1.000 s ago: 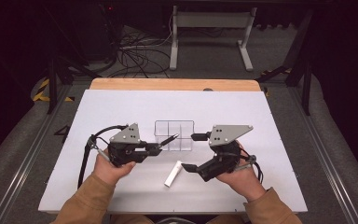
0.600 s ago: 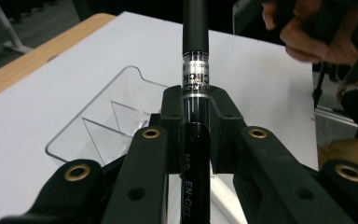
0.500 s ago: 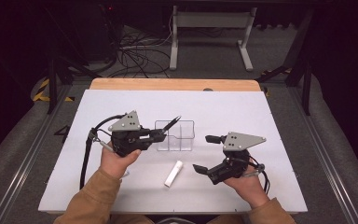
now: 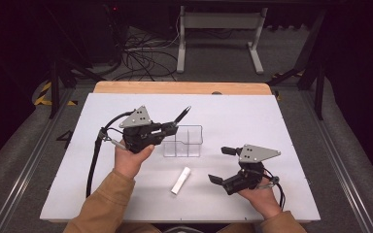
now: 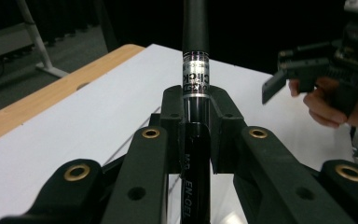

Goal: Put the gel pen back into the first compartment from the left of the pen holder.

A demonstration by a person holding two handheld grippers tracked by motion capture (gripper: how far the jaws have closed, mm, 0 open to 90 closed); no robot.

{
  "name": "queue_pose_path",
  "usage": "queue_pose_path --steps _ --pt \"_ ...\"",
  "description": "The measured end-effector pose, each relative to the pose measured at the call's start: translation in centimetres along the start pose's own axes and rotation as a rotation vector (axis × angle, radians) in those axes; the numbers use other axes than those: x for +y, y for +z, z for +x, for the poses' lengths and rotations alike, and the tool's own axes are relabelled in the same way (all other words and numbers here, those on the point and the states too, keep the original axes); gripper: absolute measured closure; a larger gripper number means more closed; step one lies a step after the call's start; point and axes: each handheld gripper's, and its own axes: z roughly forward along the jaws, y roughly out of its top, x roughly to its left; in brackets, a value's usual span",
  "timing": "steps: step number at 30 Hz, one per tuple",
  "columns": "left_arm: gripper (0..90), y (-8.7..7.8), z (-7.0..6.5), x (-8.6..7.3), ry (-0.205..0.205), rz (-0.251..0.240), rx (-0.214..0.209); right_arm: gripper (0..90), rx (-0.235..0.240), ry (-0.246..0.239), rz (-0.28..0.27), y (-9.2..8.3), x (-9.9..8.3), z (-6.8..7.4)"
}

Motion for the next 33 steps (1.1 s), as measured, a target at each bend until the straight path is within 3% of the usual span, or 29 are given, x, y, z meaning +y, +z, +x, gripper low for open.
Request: queue_pose_path --steps 3,11,18,26,33 --pt "78.9 0.4 0.4 0.1 -0.02 -0.027 0.008 0.0 -0.009 0.004 0.007 0.1 -0.6 -0.1" --pt "78.9 2.0 1.3 0.1 -0.018 -0.072 0.039 0.0 -0.032 0.02 0.005 0.2 -1.7 -0.5" --pt "78.8 3.3 1.8 -0.5 -0.006 -0.072 0.068 0.2 -0.028 0.019 0.0 0.1 -1.8 -0.5" --pt "78.7 3.5 2.6 -1.3 -0.031 -0.087 0.06 0.2 -0.024 0.018 -0.006 0.1 -1.8 -0.5" --pt "78.8 4.0 2.7 -1.6 -0.01 -0.076 0.065 0.1 -0.015 0.021 0.0 0.2 -1.8 -0.5"
